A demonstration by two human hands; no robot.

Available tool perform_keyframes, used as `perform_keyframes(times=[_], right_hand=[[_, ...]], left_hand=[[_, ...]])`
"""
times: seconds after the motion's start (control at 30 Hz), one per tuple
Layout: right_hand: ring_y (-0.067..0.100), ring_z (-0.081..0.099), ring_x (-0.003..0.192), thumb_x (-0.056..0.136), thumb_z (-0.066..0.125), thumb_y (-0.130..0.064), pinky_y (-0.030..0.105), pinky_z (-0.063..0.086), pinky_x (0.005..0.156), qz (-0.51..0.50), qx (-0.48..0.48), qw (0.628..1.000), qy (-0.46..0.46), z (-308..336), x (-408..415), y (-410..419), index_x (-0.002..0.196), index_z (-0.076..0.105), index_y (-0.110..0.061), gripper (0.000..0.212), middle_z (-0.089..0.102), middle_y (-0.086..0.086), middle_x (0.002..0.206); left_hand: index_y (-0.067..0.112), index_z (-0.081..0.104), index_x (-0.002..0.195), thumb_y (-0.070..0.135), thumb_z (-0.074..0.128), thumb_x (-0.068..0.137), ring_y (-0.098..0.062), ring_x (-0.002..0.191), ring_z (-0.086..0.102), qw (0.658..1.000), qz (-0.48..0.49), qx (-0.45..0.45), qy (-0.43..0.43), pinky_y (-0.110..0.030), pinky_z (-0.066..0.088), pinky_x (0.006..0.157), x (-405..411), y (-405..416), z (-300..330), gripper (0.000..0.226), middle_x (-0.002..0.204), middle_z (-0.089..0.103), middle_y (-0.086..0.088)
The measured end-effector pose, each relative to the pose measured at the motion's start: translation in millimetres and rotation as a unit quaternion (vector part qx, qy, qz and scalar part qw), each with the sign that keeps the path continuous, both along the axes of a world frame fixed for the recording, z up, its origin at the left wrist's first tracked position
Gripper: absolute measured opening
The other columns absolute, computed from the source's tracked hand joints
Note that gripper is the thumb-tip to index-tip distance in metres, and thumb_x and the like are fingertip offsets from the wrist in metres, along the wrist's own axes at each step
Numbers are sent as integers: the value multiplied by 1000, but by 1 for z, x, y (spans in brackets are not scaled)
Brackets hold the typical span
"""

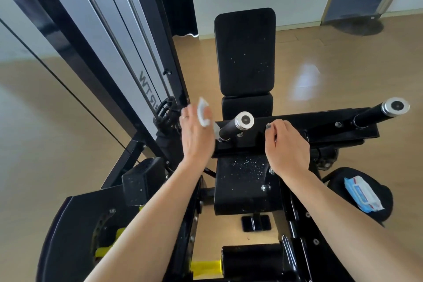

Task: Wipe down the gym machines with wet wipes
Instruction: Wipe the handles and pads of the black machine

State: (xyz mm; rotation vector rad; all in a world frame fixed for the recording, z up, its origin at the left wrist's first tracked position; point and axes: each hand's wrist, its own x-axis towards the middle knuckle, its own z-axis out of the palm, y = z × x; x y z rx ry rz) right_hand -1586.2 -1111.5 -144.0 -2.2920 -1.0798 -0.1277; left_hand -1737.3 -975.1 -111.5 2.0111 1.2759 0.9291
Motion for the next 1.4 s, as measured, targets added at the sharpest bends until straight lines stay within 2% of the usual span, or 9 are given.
perform_keyframes(times=[0.07,0.17,0.37,0.73,0.83,1.0,1.1,1.2,1.4], right_hand=[[10,54,70,105,33,-37,20,32,54,1,7,1000,3,-1,1,-1,88,54,-22,31,56,-9,84],[10,55,70,105,34,-38,22,35,54,1,17,1000,3,-3,1,0,88,55,-22,31,57,-9,85],[10,53,68,104,37,-37,18,31,52,-9,20,1000,-7,-3,0,2,86,54,-22,28,56,-10,82],[9,52,65,104,40,-36,18,29,51,-19,24,1000,3,-1,0,2,84,53,-24,26,56,-10,80],[9,53,67,104,42,-36,18,30,52,-22,19,1000,0,-2,0,4,84,52,-25,25,56,-11,81],[9,52,68,104,44,-34,16,28,52,-19,13,1000,-7,-2,0,3,87,53,-23,23,56,-11,82],[9,51,68,104,44,-34,16,25,52,-22,10,1000,-10,-2,0,3,87,52,-23,22,55,-10,83],[10,51,67,104,43,-35,16,25,51,-23,13,1000,-13,-2,0,4,86,52,-23,24,55,-10,81],[10,51,68,104,41,-36,18,26,51,-18,3,1000,-22,-3,0,3,89,54,-22,25,55,-9,82]], left_hand=[[16,64,106,8,52,94,-19,104,45,986,-84,113,94,-44,48,86,-2,-1,-25,19,109,57,0],[16,67,111,9,52,89,-16,114,49,972,-158,144,99,-39,50,94,-22,5,-37,27,117,59,6],[16,35,155,19,51,91,-13,150,26,924,-238,195,226,-30,20,125,-41,3,-45,66,158,36,6],[10,6,161,26,53,93,-15,155,-4,860,-278,246,349,-38,16,126,-75,2,-56,84,169,-1,-4],[8,10,160,25,48,93,-17,156,-1,866,-244,257,353,-38,15,126,-69,-6,-59,79,168,2,-6],[10,12,161,28,39,99,-19,156,-1,927,-143,163,307,-36,6,127,-19,-15,-42,69,168,8,-7],[5,5,160,24,31,96,-24,155,-7,916,-137,180,331,-40,11,127,-32,-31,-51,72,168,0,-12],[-1,-2,158,19,44,91,-28,155,-10,908,-135,176,355,-42,10,127,-43,-55,-63,84,166,-10,-17],[-6,1,156,23,57,90,-39,154,-3,917,-94,127,366,-47,7,126,-14,-99,-73,92,165,-1,-27]])
